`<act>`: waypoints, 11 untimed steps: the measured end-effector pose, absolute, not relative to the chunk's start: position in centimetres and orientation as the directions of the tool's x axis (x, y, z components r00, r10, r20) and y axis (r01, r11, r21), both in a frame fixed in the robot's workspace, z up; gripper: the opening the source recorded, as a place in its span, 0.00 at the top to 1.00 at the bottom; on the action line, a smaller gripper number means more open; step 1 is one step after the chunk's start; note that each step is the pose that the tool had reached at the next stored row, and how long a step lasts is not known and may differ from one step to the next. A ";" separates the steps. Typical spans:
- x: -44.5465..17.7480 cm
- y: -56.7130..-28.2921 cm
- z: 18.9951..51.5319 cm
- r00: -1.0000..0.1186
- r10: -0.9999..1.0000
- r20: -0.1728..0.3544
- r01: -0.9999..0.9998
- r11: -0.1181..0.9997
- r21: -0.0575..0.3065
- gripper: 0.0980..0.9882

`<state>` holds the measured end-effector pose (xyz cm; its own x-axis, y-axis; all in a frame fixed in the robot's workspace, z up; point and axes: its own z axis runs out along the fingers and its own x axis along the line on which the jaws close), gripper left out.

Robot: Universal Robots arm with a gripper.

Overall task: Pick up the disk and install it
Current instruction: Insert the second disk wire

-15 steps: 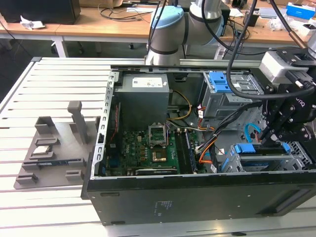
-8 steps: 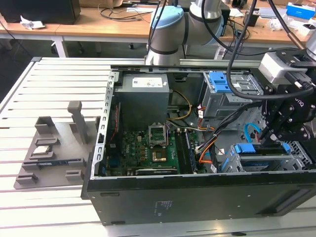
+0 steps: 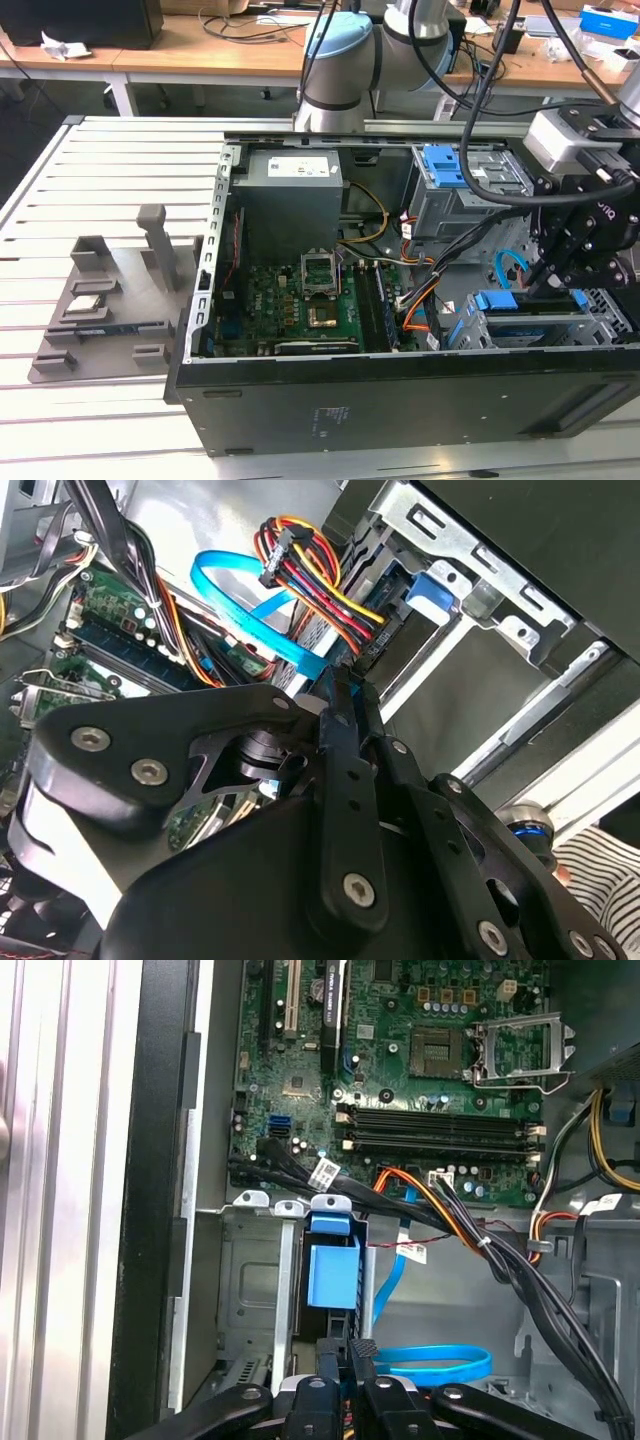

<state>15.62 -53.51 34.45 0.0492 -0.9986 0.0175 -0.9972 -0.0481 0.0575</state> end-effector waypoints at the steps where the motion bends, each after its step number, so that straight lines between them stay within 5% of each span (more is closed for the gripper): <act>1: 15.6 -53.5 34.4 0.049 -0.999 0.018 -0.997 -0.048 0.058 0.93; 11: 15.6 -53.5 34.3 0.059 -0.998 0.016 -0.997 -0.058 0.057 0.93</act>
